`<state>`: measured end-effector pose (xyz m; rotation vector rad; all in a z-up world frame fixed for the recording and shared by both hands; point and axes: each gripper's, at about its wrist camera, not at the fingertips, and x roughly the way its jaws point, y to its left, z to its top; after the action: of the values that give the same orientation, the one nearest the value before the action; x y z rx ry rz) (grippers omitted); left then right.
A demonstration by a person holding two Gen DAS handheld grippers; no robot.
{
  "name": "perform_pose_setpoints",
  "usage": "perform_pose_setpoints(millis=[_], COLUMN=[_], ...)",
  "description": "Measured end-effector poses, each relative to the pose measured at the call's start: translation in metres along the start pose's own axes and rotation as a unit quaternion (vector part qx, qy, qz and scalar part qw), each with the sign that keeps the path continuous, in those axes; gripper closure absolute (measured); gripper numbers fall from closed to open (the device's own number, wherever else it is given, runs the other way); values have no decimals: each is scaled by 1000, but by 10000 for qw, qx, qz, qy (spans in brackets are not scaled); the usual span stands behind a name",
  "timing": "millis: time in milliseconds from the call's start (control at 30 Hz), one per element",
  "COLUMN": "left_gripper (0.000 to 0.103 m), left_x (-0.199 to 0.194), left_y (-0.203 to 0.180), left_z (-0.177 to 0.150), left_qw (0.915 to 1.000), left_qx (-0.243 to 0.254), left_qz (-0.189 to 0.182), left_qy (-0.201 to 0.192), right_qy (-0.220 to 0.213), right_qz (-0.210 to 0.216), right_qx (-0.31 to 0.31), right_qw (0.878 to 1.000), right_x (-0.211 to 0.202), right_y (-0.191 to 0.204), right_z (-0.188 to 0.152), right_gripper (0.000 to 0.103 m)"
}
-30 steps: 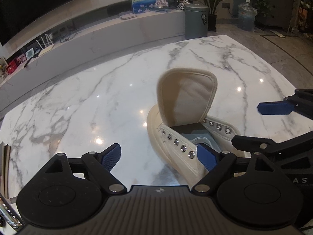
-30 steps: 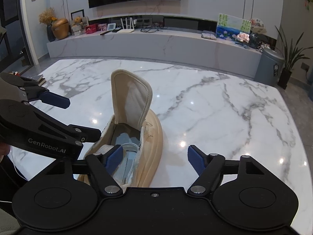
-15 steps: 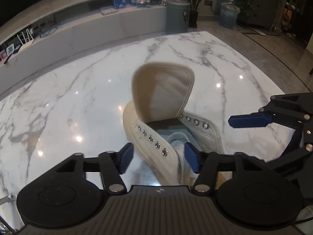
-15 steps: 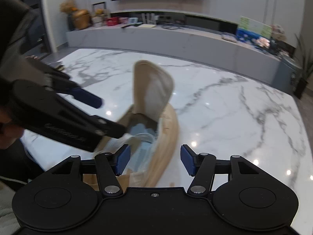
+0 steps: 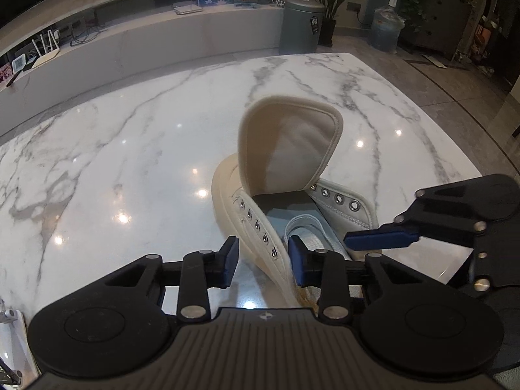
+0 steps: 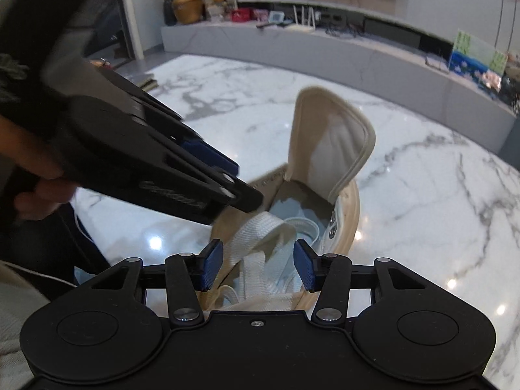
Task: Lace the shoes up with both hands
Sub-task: 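Reach the right gripper into the sneaker and grasp the white lace, then pull the lace up out of the eyelets with the right gripper while the left gripper holds the sneaker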
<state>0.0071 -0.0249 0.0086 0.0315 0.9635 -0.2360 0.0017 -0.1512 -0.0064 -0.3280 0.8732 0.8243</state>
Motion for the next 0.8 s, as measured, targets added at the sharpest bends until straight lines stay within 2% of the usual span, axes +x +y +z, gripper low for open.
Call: perform_pose_setpoints(millis=[267, 400, 433, 500, 533, 600, 800], left_gripper=[69, 69, 69, 69, 69, 69, 68], left_x=[5, 6, 6, 7, 7, 6, 6], left_y=[5, 8, 8, 9, 9, 10, 11], left_z=[0, -1, -1, 0, -1, -1, -3], left_qw=[10000, 10000, 10000, 10000, 10000, 10000, 9999], left_qx=[-40, -69, -72, -75, -73, -71, -101], left_qz=[25, 14, 10, 2, 2, 26, 48], left_qy=[4, -1, 0, 2, 4, 2, -8], right_qy=[418, 467, 484, 523, 641, 694, 453], right_qz=[16, 103, 148, 258, 281, 303, 146], right_qx=[-28, -2, 12, 32, 30, 119, 174], right_qw=[9991, 9989, 9987, 9983, 9975, 9971, 9987], right_x=[21, 24, 25, 27, 31, 36, 20], right_y=[2, -1, -1, -1, 0, 0, -3], right_z=[5, 7, 7, 7, 6, 4, 2], right_gripper=[58, 64, 68, 86, 98, 98, 101])
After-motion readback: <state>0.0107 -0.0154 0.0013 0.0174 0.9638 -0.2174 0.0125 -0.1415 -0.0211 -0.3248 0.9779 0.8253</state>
